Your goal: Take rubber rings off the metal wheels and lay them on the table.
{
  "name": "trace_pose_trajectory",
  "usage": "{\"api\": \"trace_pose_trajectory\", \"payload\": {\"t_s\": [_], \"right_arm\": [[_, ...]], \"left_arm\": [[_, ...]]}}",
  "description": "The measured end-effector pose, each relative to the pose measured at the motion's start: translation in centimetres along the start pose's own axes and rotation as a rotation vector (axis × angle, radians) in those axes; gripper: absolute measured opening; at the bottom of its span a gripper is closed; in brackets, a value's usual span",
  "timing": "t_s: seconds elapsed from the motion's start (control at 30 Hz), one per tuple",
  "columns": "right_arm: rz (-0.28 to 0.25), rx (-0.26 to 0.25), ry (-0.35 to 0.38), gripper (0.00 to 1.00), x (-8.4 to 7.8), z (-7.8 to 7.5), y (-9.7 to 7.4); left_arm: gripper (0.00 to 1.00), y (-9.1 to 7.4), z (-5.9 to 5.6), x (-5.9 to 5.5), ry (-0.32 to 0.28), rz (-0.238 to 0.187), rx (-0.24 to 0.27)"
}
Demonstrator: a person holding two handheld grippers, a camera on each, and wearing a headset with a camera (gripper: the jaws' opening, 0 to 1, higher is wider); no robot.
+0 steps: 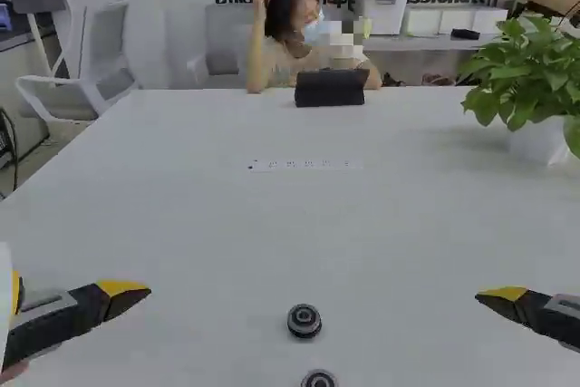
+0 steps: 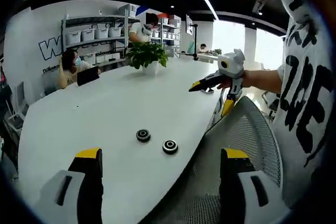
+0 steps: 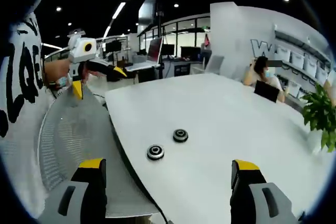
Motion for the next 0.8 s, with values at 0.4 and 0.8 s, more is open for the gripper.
{"api": "trace_pose_trajectory", "payload": {"t_s": [0.4, 0.8], "right_arm": [[0.001, 0.012, 0.010, 0.99, 0.05, 0.54, 0.27], [0.007, 0.009, 0.015, 0.99, 0.08, 0.34, 0.60]], "left_arm": [[0.94, 0.24, -0.06, 0.73, 0.012, -0.020, -0.020], [0.95, 0.11, 0.34, 0.22, 0.015, -0.002, -0.025]]}}
Point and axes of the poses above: the centre of the closed fingertips' face, and the gripper's own axes: y roughly forward along the fingers, z roughly to its left, x roughly out of its top, the point moved 4 cm from there along -y, roughly backward along the fingers, and after that the axes turned 2 degrees about z, right-handed, at the moved point
